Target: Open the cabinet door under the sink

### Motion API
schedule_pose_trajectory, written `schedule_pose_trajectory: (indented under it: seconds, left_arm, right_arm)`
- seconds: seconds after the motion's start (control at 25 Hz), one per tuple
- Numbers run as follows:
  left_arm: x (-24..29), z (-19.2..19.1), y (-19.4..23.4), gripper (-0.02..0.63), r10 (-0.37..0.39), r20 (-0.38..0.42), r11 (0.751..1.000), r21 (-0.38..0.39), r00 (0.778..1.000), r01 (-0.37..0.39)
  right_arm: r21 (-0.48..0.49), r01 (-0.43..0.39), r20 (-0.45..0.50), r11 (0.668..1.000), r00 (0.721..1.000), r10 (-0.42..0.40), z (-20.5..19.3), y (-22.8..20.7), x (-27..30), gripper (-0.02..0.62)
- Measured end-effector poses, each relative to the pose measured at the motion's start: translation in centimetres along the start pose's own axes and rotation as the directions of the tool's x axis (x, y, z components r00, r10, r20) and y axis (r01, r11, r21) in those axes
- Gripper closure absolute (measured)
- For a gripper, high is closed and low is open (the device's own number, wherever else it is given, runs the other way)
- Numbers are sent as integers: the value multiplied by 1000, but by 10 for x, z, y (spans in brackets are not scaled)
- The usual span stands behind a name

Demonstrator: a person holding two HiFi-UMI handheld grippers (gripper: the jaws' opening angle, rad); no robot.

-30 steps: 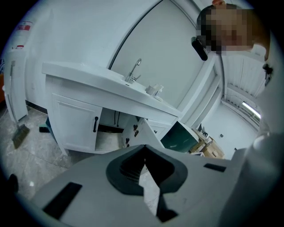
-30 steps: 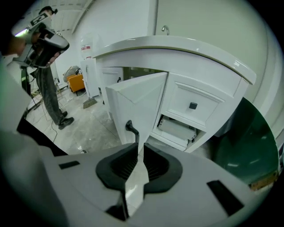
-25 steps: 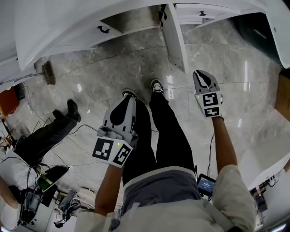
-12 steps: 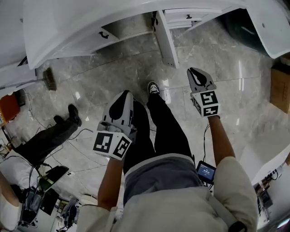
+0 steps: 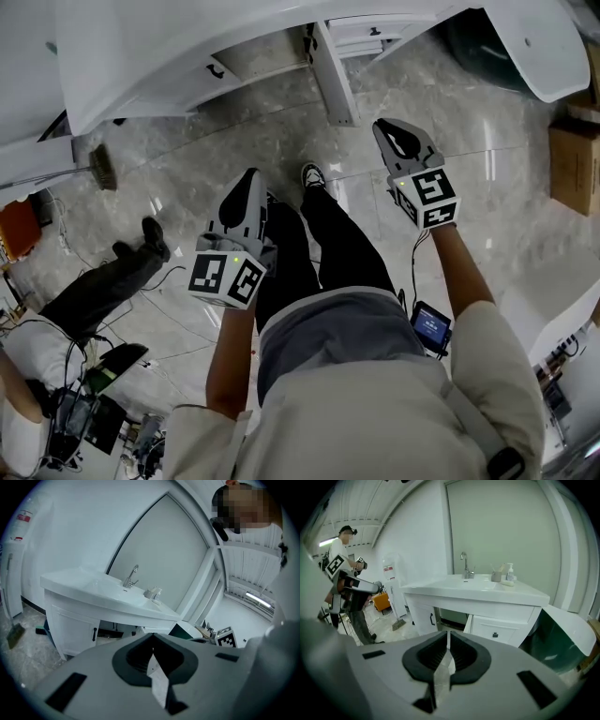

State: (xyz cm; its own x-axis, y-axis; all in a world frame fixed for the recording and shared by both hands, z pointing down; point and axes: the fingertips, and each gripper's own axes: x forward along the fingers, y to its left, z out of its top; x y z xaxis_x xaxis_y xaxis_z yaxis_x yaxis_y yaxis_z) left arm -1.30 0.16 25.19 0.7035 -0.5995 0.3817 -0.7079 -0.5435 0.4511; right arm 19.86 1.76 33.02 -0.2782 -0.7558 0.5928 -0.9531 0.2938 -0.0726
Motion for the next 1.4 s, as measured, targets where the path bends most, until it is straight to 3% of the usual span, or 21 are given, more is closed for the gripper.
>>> schedule_pose_trajectory:
  seconds: [0.36, 0.72, 0.92, 1.4]
  left_arm:
    - [-14, 29, -14, 604, -50, 46, 999, 11, 998, 49]
    - [-32, 55, -24, 604, -61, 86, 998, 25, 994, 59]
    - [-45, 73, -28, 604, -57, 118, 998, -29, 991, 61]
    - [-87, 102, -36, 604, 14, 206, 999, 31, 979, -21]
  right_arm:
    - [-14, 20, 52, 1000, 998, -19, 55, 13, -31, 574]
    - [15, -30, 103, 999, 994, 29, 94, 40, -61, 583]
    - [1, -50, 137, 999, 989, 49, 120, 56, -77, 583]
    - [30, -86, 257, 996, 963, 75, 174, 78, -122, 583]
